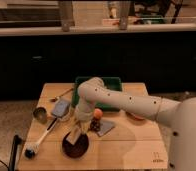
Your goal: Wipe purple bowl with eraser
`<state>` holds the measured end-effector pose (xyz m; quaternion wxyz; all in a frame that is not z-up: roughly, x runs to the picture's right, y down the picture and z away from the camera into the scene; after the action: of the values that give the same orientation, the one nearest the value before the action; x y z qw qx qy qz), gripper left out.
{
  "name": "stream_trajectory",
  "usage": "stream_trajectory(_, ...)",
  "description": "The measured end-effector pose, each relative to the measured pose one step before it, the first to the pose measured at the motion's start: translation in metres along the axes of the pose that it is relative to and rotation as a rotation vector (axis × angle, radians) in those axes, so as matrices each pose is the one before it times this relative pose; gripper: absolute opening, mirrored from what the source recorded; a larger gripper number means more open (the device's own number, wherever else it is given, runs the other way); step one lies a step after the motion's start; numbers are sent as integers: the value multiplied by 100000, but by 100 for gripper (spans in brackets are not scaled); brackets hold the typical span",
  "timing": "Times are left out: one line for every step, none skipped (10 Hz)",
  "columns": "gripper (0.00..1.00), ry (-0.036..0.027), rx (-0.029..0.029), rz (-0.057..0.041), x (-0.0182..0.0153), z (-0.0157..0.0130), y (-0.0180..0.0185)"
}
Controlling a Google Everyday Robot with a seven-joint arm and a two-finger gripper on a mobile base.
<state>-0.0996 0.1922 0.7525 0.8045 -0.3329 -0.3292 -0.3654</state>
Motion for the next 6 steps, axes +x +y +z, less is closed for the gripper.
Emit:
stream_trajectory(3, -492, -16, -2607, -556, 153, -711)
stream_trajectory(3, -522, -80, -2090, -578, 61, -237)
stream_trajectory(3, -358, -221, -1949, -682, -9, 194)
stream_trajectory(3, -363, 188, -1173, -711, 39, 390)
stream_trajectory(3, -339, -172, -723, -687, 136, 676)
stream_trajectory(3, -185, -244, 468, -444, 77, 929)
